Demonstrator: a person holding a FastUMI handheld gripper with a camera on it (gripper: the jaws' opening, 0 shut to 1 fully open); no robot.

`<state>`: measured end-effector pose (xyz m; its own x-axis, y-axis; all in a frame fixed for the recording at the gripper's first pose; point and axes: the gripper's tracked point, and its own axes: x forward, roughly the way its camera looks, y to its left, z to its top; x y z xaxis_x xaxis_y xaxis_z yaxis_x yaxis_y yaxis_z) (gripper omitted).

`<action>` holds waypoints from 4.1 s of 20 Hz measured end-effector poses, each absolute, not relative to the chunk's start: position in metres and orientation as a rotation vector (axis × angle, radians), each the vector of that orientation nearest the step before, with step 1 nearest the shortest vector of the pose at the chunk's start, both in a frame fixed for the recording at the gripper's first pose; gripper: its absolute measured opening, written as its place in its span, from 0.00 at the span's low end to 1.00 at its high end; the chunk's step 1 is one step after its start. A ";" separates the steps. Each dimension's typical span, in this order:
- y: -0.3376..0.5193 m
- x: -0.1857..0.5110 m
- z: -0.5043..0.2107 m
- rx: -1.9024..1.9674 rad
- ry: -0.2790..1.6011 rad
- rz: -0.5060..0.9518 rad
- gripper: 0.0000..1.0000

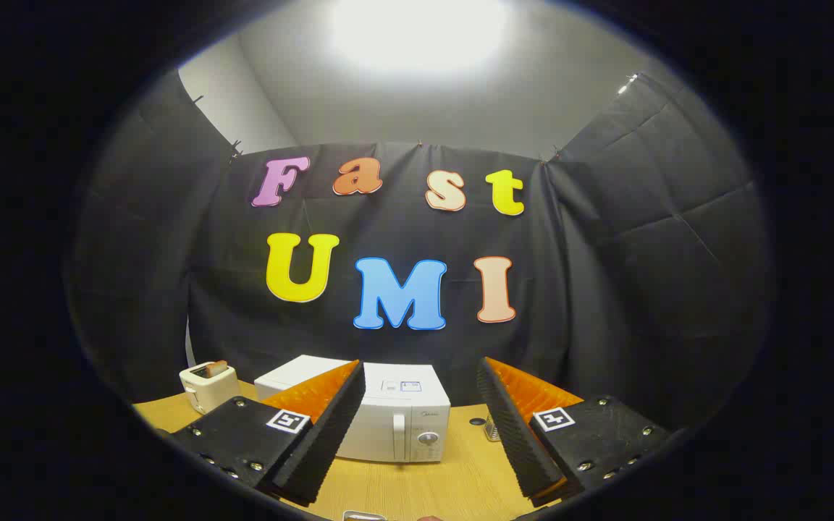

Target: Open the microwave, put the food inside, and close the microwave door.

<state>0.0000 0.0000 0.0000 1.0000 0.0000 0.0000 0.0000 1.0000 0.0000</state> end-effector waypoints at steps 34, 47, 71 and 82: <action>-0.014 0.055 0.011 -0.066 -0.034 0.068 0.96; 0.009 0.125 -0.079 0.007 0.120 0.174 0.97; 0.033 0.183 -0.245 0.014 0.410 0.169 0.97; 0.044 0.181 -0.295 -0.004 0.519 0.182 0.82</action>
<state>0.1810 0.0439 -0.2950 0.8524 0.1715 -0.4939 -0.1738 0.9839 0.0418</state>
